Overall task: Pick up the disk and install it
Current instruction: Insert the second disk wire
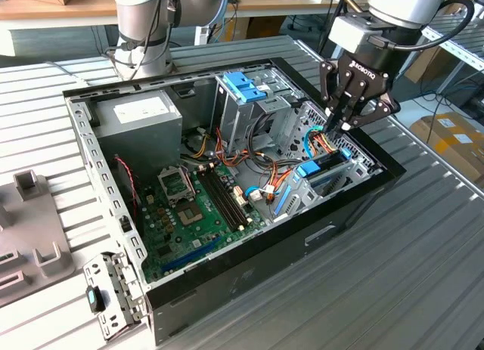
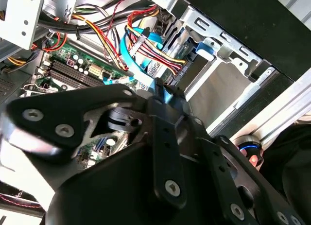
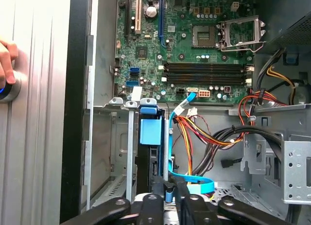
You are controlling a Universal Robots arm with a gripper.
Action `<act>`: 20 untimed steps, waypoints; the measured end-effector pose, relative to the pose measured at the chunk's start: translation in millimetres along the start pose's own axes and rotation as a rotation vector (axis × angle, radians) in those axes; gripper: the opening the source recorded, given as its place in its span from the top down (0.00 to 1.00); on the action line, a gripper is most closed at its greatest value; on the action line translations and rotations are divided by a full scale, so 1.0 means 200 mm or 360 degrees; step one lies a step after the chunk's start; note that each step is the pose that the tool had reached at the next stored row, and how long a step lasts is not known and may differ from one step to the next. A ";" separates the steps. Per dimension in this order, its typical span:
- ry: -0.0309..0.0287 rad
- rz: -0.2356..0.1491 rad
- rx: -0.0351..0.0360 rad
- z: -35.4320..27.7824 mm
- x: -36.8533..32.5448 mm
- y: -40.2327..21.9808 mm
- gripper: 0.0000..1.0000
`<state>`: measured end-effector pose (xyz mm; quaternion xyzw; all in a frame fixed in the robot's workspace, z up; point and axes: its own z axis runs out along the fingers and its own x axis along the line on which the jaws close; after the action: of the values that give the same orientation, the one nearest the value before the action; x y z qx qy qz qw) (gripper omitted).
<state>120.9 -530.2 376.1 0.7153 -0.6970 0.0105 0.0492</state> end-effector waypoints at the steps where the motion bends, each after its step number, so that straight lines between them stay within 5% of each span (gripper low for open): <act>1: 0.00000 0.0000 0.0000 0.000 0.000 0.000 0.80; 9: 0.00001 0.0000 0.0000 0.001 0.006 0.000 0.84; 11: -0.01221 -0.0007 0.0003 0.021 0.064 0.056 0.84; 13: -0.01393 -0.0006 0.0004 0.028 0.081 0.057 0.84; 20: -0.01471 0.0004 0.0004 0.060 0.120 0.060 0.84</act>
<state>108.9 -555.5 366.8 0.7141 -0.6995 -0.0217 0.0161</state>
